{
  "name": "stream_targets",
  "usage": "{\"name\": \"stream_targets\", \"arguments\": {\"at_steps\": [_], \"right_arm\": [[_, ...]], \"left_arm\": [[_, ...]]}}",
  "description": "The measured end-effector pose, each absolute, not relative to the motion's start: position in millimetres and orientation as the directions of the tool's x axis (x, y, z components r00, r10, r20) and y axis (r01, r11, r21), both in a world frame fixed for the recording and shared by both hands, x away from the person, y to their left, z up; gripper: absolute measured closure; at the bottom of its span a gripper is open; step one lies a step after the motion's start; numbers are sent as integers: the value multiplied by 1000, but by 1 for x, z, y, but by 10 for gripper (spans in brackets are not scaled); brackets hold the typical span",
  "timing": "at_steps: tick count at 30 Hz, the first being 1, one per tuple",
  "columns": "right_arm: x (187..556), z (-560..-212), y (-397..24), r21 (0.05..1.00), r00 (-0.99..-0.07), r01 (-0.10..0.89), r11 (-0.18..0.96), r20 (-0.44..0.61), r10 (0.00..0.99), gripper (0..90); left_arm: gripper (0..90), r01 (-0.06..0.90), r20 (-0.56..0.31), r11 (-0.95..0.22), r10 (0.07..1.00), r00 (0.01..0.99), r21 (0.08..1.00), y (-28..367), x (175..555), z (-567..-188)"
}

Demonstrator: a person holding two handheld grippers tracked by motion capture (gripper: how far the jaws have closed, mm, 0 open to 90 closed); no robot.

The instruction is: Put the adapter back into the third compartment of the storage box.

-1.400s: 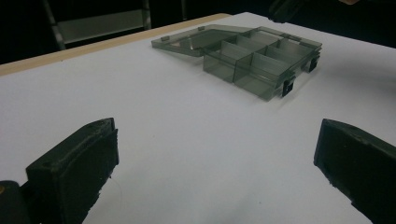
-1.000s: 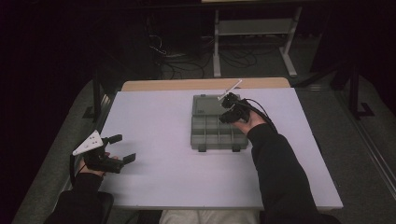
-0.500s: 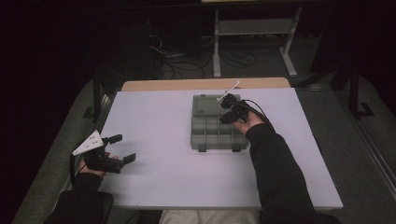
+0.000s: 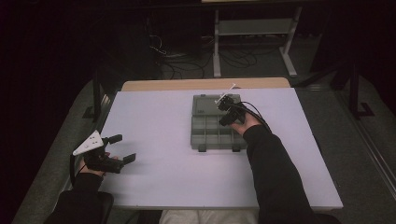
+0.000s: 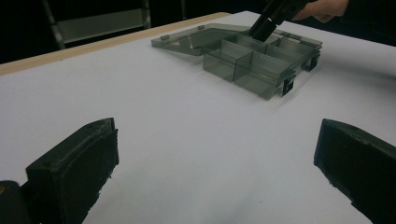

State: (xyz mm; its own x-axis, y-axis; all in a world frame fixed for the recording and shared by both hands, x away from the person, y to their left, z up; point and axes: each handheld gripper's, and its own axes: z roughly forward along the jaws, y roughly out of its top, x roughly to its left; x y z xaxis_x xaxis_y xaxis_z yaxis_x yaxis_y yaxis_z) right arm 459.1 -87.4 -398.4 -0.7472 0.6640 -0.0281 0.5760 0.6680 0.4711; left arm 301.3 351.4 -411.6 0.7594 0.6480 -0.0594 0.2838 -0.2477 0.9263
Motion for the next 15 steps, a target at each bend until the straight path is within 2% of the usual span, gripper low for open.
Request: {"name": "stream_targets", "arguments": {"at_steps": [7,15], "right_arm": [[456,-393,-91,496,-725,593,634,-13,688,629],[452,-385,-107,532,-705,615,583,39,708,436]], "left_arm": [[0,283,-59,-248,648,760,927,351,301,-412],[0,285,-61,-246,648,759,926,351,301,-412]]}}
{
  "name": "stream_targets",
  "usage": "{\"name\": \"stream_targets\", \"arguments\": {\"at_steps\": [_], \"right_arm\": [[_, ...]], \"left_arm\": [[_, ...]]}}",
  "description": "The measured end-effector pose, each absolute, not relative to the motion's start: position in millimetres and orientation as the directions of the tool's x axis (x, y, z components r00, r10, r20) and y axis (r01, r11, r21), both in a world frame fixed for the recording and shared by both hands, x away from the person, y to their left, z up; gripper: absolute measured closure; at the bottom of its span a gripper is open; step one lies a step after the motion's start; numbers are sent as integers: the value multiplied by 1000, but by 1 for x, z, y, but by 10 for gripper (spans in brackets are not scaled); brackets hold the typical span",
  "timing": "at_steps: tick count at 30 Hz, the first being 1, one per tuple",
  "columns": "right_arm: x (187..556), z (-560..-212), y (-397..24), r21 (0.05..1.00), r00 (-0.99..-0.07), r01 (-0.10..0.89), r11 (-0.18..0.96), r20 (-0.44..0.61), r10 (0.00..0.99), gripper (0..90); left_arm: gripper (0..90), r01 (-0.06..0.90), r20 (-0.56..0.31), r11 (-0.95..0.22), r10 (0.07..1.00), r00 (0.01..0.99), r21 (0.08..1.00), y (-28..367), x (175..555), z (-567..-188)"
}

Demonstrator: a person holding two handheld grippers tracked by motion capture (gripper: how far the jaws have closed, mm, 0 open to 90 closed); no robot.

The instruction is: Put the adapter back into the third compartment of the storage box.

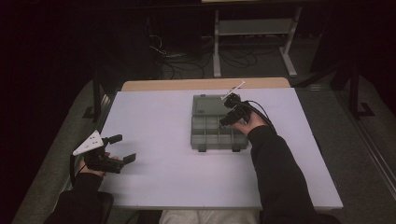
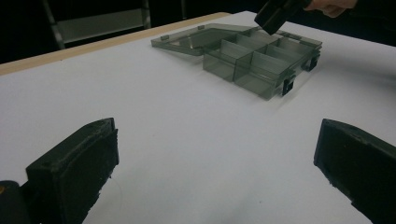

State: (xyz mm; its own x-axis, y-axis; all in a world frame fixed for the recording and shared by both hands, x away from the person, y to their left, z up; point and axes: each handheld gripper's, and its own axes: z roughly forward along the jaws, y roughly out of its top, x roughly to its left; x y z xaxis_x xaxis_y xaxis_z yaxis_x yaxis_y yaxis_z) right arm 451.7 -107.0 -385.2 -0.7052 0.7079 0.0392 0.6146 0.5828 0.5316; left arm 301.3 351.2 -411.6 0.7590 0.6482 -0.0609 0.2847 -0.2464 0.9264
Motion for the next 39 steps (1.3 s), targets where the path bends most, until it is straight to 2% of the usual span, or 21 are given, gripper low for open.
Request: {"name": "stream_targets", "arguments": {"at_steps": [13,29,33,39], "right_arm": [[434,-373,-128,604,-691,616,507,104,716,291],[412,-364,-147,672,-665,599,436,113,738,118],[406,-367,-151,696,-668,593,404,146,729,26],[394,-373,-154,714,-664,582,389,142,734,0]], "left_arm": [[0,286,-61,-248,648,759,926,351,301,-412],[0,287,-62,-247,650,758,925,351,301,-412],[0,286,-61,-248,648,759,926,351,301,-412],[0,287,-61,-249,647,760,925,351,301,-412]]}}
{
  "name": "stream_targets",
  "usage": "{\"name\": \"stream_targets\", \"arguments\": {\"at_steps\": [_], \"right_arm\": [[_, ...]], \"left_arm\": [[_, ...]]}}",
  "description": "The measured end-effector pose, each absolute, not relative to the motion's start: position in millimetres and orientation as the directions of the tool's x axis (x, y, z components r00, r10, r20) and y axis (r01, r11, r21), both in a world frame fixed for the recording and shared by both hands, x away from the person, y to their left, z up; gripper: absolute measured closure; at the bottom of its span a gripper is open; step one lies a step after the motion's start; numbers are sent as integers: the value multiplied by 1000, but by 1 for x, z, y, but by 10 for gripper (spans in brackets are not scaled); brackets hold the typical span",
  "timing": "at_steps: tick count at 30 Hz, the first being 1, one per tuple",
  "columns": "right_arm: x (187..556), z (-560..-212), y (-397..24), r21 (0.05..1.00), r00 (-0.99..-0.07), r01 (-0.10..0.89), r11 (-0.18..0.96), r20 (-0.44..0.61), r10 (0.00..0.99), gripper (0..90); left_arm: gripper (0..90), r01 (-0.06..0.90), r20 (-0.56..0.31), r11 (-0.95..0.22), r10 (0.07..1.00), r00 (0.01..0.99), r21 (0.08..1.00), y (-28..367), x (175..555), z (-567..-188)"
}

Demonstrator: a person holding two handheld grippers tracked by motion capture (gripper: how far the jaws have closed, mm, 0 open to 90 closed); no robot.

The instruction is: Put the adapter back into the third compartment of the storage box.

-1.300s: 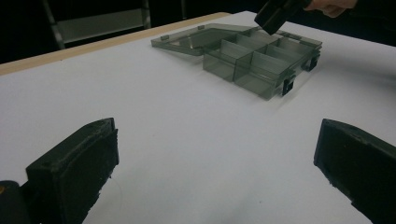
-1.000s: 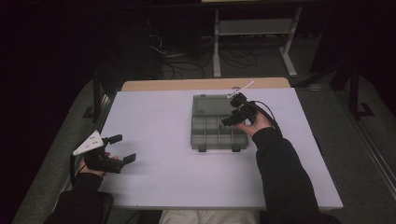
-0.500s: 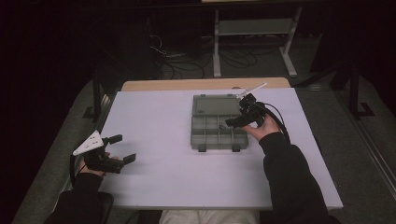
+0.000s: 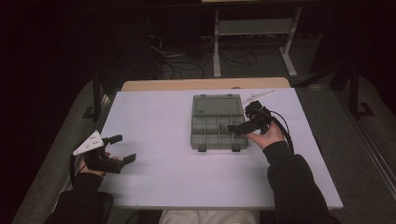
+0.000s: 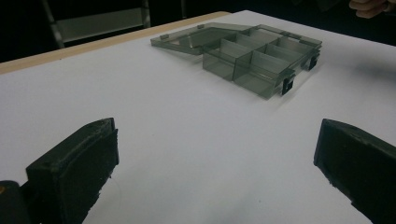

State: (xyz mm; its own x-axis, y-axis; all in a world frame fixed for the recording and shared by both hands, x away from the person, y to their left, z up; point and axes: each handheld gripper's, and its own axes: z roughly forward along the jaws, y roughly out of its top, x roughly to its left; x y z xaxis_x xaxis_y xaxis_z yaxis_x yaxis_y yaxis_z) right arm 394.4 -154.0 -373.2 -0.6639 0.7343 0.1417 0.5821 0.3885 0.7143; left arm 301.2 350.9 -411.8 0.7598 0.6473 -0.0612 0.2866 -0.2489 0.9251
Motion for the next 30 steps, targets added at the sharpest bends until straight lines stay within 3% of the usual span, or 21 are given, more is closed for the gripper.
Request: {"name": "stream_targets", "arguments": {"at_steps": [30], "right_arm": [[347,-375,-179,760,-664,541,359,124,737,0]], "left_arm": [[0,284,-58,-249,649,759,926,351,301,-411]]}}
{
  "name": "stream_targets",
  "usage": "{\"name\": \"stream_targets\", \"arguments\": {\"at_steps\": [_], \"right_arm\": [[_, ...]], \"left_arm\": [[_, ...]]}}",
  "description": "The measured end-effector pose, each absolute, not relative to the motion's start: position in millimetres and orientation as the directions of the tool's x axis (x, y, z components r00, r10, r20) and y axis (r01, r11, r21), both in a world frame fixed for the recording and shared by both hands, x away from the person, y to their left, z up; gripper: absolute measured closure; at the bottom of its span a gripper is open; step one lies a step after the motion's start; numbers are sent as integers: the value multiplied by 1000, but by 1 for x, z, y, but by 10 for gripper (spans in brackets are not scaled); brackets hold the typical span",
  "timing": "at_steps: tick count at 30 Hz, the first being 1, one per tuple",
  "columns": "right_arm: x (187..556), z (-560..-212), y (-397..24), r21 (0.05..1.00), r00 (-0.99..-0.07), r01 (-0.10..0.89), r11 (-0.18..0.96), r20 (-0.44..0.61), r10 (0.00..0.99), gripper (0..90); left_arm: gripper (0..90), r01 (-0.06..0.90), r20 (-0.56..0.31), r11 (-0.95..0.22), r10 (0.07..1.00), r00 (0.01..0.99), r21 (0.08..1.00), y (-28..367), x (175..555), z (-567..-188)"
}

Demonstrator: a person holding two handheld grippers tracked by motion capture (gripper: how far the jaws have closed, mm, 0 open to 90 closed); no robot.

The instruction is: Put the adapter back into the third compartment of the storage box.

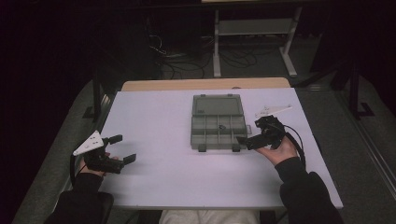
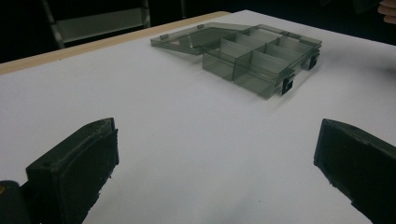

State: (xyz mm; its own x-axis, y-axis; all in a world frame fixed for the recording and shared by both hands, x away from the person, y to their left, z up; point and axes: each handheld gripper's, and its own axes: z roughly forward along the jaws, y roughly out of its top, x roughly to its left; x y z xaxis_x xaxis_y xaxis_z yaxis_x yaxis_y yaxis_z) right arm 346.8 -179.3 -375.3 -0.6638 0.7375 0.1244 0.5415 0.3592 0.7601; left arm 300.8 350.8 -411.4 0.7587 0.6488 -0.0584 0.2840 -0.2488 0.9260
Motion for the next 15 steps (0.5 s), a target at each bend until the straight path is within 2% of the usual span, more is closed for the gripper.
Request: {"name": "stream_targets", "arguments": {"at_steps": [15], "right_arm": [[330,-381,-196,778,-653,536,326,138,745,0]], "left_arm": [[0,285,-58,-249,650,757,925,351,301,-411]]}}
